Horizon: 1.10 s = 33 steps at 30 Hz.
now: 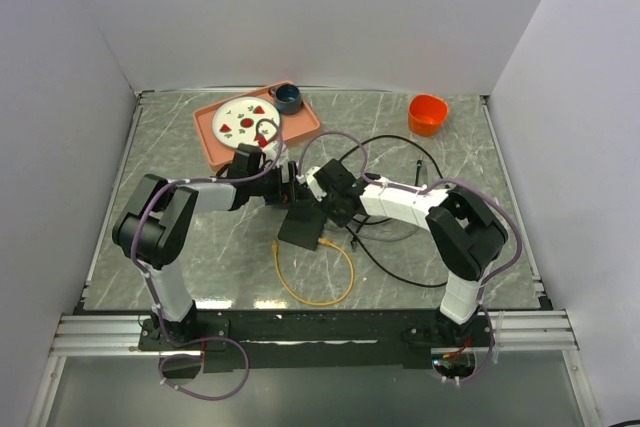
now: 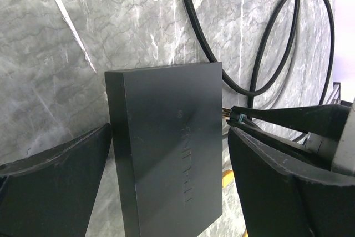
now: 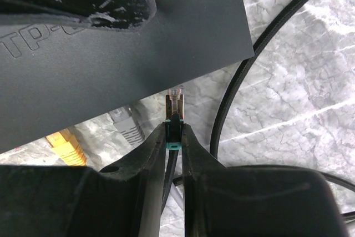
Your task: Insert the plug into the switch port
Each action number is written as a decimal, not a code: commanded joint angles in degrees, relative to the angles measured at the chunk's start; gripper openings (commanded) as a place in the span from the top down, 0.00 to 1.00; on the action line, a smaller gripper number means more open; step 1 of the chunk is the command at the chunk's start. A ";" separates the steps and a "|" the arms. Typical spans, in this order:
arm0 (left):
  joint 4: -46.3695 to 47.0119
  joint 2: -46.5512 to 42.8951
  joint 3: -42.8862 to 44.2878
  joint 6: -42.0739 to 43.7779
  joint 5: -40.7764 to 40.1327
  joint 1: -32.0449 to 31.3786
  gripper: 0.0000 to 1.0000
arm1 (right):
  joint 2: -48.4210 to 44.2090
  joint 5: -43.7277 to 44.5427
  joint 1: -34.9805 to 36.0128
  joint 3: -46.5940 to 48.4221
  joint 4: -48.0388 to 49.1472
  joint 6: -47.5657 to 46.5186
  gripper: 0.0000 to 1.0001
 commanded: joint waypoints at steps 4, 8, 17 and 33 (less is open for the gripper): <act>-1.48 -3.02 -3.82 -4.17 -5.80 0.55 0.09 | -1.88 -1.31 1.43 0.22 3.05 -0.90 1.00; 0.45 -4.86 -6.28 -5.32 -5.99 2.65 0.14 | -1.71 -1.49 1.95 0.57 2.87 -0.73 1.00; 3.78 -2.67 -8.48 -4.70 -1.43 3.54 0.25 | -1.97 -1.75 3.18 0.31 3.75 -0.11 1.00; 7.66 -0.82 -9.80 -3.65 4.47 2.05 0.36 | -3.20 -4.47 3.89 -0.21 8.93 0.24 1.00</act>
